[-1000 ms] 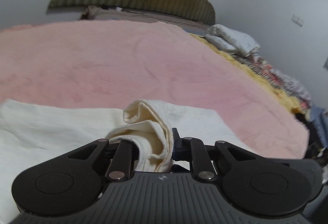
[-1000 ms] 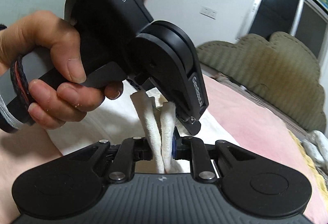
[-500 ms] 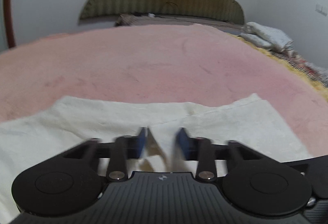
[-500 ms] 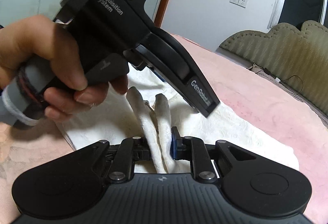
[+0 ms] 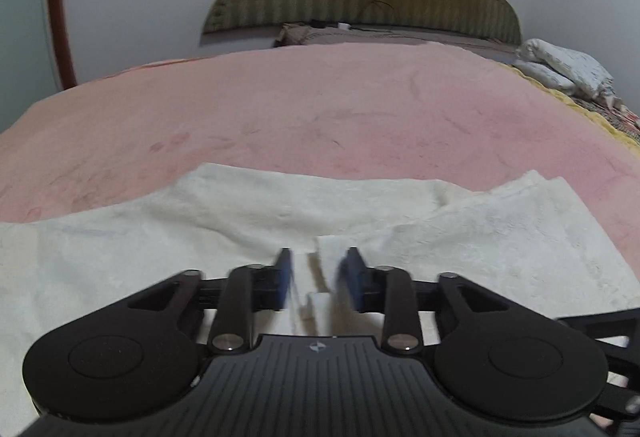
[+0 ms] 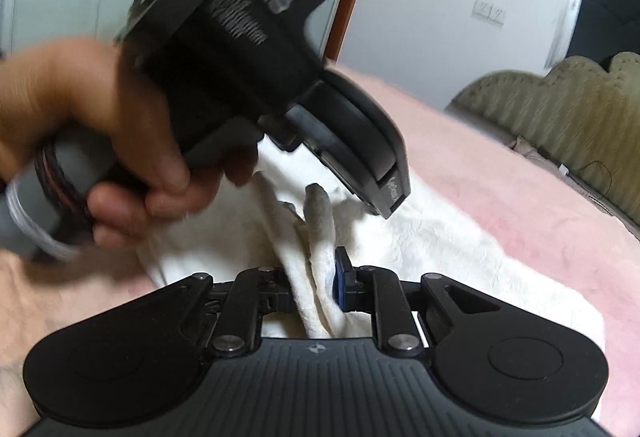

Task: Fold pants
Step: 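Fold the grasped edge over with the left tool and smooth it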

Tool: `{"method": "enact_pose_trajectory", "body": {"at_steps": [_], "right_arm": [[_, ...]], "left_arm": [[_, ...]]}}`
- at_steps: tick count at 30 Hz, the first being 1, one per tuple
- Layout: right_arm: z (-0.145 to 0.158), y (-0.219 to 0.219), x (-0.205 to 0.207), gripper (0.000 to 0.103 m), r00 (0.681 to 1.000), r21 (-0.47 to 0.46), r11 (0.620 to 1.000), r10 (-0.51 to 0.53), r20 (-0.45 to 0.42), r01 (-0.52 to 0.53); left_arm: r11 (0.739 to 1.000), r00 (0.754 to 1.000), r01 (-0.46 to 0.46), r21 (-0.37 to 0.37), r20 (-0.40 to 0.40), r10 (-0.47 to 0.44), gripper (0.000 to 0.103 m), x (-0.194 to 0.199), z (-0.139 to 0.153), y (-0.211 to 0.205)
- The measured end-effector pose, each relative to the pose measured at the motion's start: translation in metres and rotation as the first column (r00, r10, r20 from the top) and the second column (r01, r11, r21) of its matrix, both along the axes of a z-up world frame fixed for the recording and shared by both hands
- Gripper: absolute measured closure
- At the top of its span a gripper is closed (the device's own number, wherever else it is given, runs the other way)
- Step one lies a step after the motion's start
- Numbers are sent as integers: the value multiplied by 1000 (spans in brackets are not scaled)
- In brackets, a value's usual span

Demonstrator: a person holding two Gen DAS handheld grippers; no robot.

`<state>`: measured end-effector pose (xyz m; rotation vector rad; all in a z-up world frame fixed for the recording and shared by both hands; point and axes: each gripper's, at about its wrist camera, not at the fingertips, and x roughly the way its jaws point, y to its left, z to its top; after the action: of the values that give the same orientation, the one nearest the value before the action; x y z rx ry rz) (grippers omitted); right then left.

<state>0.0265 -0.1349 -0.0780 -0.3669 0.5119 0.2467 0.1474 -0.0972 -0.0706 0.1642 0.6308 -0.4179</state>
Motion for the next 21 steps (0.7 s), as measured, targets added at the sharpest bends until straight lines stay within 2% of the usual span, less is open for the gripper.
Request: {"method": "enact_pose_trajectory", "body": {"at_steps": [1, 3, 6, 9, 11, 13, 16, 18, 21], "right_arm": [[3, -1, -5, 84, 1000, -10, 1000, 11, -13, -11], [13, -9, -16, 77, 998, 17, 999, 45, -39, -44], [35, -39, -38, 72, 997, 178, 982, 68, -37, -61], [46, -72, -43, 71, 999, 315, 948, -38, -8, 39], [43, -79, -41, 71, 992, 336, 933, -128, -20, 127], [38, -72, -44, 71, 993, 331, 936, -119, -15, 117], [32, -52, -49, 71, 999, 277, 960, -39, 4, 37], [34, -30, -48, 71, 1000, 186, 983, 5, 22, -9], [20, -11, -42, 71, 1000, 50, 999, 6, 12, -6]], "left_arm": [[1000, 1000, -18, 7, 16, 18, 53, 0, 2, 3], [999, 998, -50, 20, 38, 49, 54, 0, 6, 9], [993, 993, -117, 14, 13, 116, 54, 6, 6, 24], [981, 980, -191, -46, -61, 188, 54, 11, 3, 47], [970, 971, -224, -99, -107, 213, 54, 6, 4, 63], [967, 969, -229, -115, -119, 215, 54, -2, 7, 74], [966, 970, -227, -121, -114, 214, 53, -19, 15, 82], [965, 971, -225, -136, -119, 209, 52, -27, 20, 86], [961, 970, -225, -160, -125, 207, 48, -38, 26, 89]]}}
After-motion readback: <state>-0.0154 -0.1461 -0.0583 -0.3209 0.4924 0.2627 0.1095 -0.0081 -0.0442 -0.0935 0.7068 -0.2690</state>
